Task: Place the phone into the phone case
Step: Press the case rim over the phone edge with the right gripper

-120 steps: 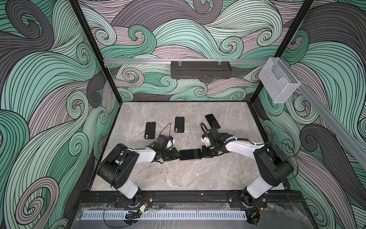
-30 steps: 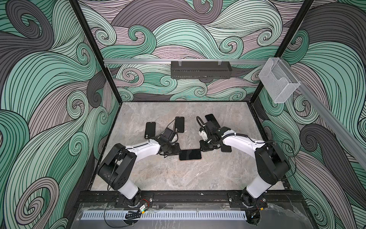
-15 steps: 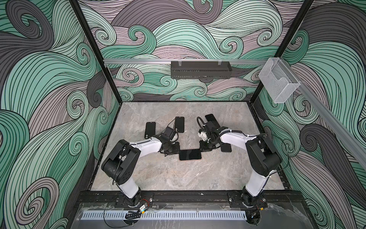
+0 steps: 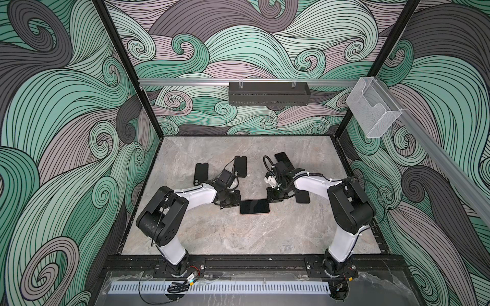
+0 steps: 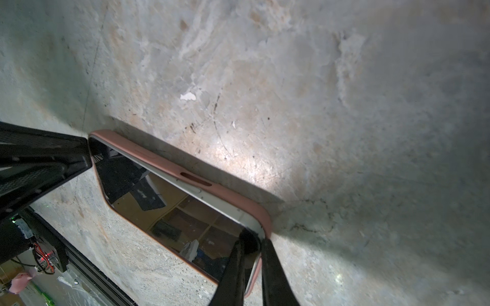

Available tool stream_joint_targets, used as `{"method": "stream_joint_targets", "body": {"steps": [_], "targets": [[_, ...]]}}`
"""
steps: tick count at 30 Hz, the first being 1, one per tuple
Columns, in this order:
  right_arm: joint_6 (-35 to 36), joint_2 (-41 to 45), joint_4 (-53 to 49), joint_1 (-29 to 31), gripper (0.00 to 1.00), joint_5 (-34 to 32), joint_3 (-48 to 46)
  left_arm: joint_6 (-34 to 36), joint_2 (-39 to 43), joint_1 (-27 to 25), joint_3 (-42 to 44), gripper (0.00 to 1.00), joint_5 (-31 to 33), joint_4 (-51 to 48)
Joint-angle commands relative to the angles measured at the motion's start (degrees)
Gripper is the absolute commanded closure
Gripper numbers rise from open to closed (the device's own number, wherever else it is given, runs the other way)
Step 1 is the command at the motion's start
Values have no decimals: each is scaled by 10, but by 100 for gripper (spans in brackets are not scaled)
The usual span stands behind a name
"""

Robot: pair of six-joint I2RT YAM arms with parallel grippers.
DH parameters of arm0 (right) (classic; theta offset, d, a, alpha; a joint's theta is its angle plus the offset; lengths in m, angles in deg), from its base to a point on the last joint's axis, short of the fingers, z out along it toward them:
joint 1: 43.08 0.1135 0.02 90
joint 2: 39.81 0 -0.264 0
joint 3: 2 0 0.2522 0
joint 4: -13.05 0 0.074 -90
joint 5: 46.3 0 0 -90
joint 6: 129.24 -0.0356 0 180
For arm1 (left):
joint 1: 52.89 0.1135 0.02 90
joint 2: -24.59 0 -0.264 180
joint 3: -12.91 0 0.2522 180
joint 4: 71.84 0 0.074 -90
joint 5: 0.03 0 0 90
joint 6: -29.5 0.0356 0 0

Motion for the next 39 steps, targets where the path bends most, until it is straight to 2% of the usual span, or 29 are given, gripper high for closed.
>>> {"method": "stream_joint_targets", "body": {"steps": [1,24,29,39], "targets": [[17,-43,-14,7,86,-34,-5,-4,-17,3,6,84,-12,7],[-15,-141,-60,75,86,-196,22,-12,-14,3,34,86,-10,23],[-18,-160,-54,82,86,-195,22,-14,-15,3,40,86,-10,28],[-23,-186,18,81,87,-85,3,-17,-14,4,49,87,-9,33]]}}
